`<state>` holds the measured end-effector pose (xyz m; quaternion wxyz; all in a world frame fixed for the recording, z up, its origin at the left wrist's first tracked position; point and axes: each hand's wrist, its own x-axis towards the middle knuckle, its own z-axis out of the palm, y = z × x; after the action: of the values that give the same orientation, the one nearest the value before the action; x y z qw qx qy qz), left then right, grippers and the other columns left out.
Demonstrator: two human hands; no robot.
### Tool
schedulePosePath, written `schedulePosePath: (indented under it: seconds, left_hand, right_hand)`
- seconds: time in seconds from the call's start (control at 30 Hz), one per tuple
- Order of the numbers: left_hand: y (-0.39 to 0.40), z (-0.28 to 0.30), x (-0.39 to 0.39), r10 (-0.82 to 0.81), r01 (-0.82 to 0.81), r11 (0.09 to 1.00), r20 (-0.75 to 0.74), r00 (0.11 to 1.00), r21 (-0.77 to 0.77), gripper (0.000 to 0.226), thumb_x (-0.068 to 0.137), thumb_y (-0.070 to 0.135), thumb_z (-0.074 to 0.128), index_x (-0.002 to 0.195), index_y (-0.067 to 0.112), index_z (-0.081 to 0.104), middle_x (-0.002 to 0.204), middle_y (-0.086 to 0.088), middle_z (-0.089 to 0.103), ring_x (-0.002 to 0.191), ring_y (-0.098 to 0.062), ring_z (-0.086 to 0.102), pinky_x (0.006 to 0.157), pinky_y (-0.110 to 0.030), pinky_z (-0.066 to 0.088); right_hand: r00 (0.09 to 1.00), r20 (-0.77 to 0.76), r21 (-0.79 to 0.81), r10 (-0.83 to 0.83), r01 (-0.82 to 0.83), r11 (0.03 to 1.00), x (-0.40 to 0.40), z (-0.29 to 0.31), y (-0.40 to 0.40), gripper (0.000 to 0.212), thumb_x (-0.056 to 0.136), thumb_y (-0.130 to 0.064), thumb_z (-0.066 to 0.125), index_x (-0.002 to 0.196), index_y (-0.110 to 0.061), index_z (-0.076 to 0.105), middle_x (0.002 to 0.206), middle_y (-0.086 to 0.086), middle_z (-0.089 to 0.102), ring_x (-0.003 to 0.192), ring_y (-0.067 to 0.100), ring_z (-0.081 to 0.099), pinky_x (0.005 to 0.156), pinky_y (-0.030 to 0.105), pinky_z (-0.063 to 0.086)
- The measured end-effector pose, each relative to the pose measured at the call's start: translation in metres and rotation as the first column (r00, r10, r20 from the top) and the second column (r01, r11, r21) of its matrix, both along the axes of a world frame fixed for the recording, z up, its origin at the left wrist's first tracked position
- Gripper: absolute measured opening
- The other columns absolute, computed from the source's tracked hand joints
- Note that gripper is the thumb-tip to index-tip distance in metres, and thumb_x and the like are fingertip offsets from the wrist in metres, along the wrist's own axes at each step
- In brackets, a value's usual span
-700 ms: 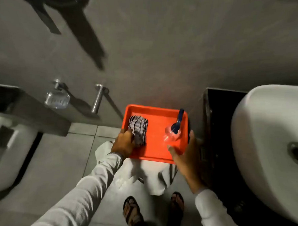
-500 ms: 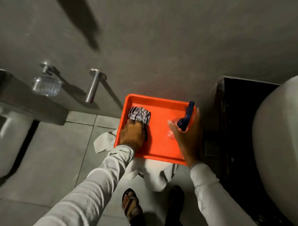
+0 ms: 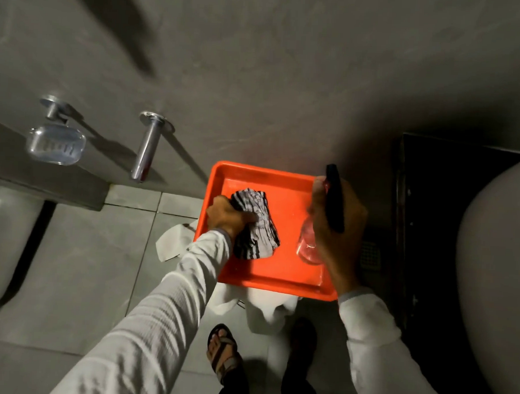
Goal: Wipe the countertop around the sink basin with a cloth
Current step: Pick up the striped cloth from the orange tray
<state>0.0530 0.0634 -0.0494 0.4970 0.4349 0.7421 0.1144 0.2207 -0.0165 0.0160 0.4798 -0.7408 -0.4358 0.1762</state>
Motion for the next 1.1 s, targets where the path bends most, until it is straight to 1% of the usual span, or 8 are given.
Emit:
schedulePosePath:
  seconds: [0.07, 0.2, 0.33, 0.47, 0.7, 0.87, 0.97, 1.1]
  left_hand:
    - [0.001, -0.009, 0.004, 0.092, -0.085, 0.995, 0.205, 0.974, -0.043, 0.061, 0.047, 0.036, 0.095, 0.097, 0.005, 0.079, 0.099, -0.015, 0.081, 0.092, -0.031, 0.078, 0.09, -0.046, 0.064]
    - [-0.001, 0.016, 0.017, 0.232, -0.153, 0.972, 0.605, 0.762, -0.179, 0.038, 0.094, 0.006, 0.068, 0.131, -0.003, 0.064, 0.111, -0.018, 0.076, 0.089, -0.026, 0.075, 0.078, -0.033, 0.067]
    - [0.001, 0.032, 0.022, 0.261, -0.103, 0.963, 0.764, 0.589, -0.25, 0.043, 0.103, 0.012, 0.055, 0.144, -0.002, 0.053, 0.142, -0.027, 0.061, 0.122, -0.036, 0.063, 0.098, -0.039, 0.059]
    - [-0.003, 0.036, 0.025, 0.291, -0.075, 0.952, 0.807, 0.513, -0.296, 0.051, 0.108, 0.031, 0.042, 0.149, 0.001, 0.049, 0.151, -0.025, 0.055, 0.133, -0.034, 0.056, 0.102, -0.038, 0.058]
    - [-0.01, 0.031, 0.02, 0.234, -0.045, 0.968, 0.834, 0.499, -0.245, 0.048, 0.109, 0.027, 0.039, 0.148, 0.0, 0.049, 0.147, -0.026, 0.058, 0.121, -0.03, 0.065, 0.103, -0.038, 0.057]
    - [-0.009, 0.035, 0.014, 0.203, -0.029, 0.976, 0.847, 0.491, -0.216, 0.045, 0.11, 0.025, 0.039, 0.145, 0.001, 0.053, 0.129, -0.016, 0.069, 0.102, -0.019, 0.075, 0.094, -0.034, 0.062]
    - [-0.007, 0.037, 0.007, 0.227, -0.076, 0.973, 0.836, 0.499, -0.219, 0.041, 0.109, 0.024, 0.041, 0.141, 0.005, 0.057, 0.125, -0.012, 0.073, 0.105, -0.021, 0.074, 0.098, -0.037, 0.061]
    - [-0.008, 0.04, -0.011, 0.227, -0.126, 0.974, 0.818, 0.529, -0.189, 0.039, 0.109, 0.022, 0.042, 0.142, 0.007, 0.058, 0.143, -0.02, 0.064, 0.128, -0.033, 0.064, 0.105, -0.042, 0.056]
  right_hand:
    - [0.999, -0.018, -0.038, 0.034, -0.035, 0.999, 0.002, 0.029, -0.008, 0.036, 0.102, -0.045, 0.056, 0.086, -0.013, 0.063, 0.062, -0.007, 0.051, 0.054, -0.001, 0.053, 0.056, 0.022, 0.043]
    - [0.982, -0.107, -0.306, 0.159, -0.184, 0.934, -0.001, 0.059, -0.032, 0.06, 0.1, -0.057, 0.054, 0.073, -0.004, 0.062, 0.049, 0.012, 0.05, 0.043, 0.016, 0.054, 0.049, 0.042, 0.044]
    - [0.966, -0.119, -0.499, 0.231, -0.259, 0.827, -0.014, 0.052, -0.056, 0.054, 0.102, -0.056, 0.05, 0.067, -0.015, 0.057, 0.055, 0.011, 0.048, 0.049, 0.017, 0.056, 0.047, 0.028, 0.037]
    - [0.962, -0.097, -0.493, 0.256, -0.27, 0.827, -0.024, 0.042, -0.057, 0.057, 0.103, -0.06, 0.044, 0.076, -0.012, 0.06, 0.061, 0.011, 0.058, 0.054, 0.03, 0.062, 0.051, 0.044, 0.05]
    - [0.969, -0.055, -0.439, 0.241, -0.24, 0.866, -0.034, 0.03, -0.052, 0.063, 0.102, -0.062, 0.043, 0.067, -0.01, 0.051, 0.056, 0.012, 0.052, 0.051, 0.035, 0.056, 0.047, 0.046, 0.046]
    - [0.982, 0.014, -0.49, 0.19, -0.158, 0.857, -0.033, 0.03, -0.054, 0.063, 0.102, -0.065, 0.045, 0.058, -0.018, 0.047, 0.052, 0.0, 0.049, 0.046, 0.017, 0.055, 0.043, 0.034, 0.04]
    - [0.986, 0.113, -0.399, 0.125, -0.07, 0.914, -0.03, 0.037, -0.052, 0.051, 0.101, -0.066, 0.046, 0.068, -0.028, 0.048, 0.056, -0.007, 0.048, 0.053, 0.011, 0.054, 0.053, 0.026, 0.032]
    - [0.992, 0.08, -0.158, -0.094, 0.105, 0.982, -0.019, 0.022, -0.028, 0.046, 0.098, -0.06, 0.054, 0.109, -0.018, 0.067, 0.089, 0.003, 0.073, 0.085, 0.022, 0.073, 0.072, 0.037, 0.054]
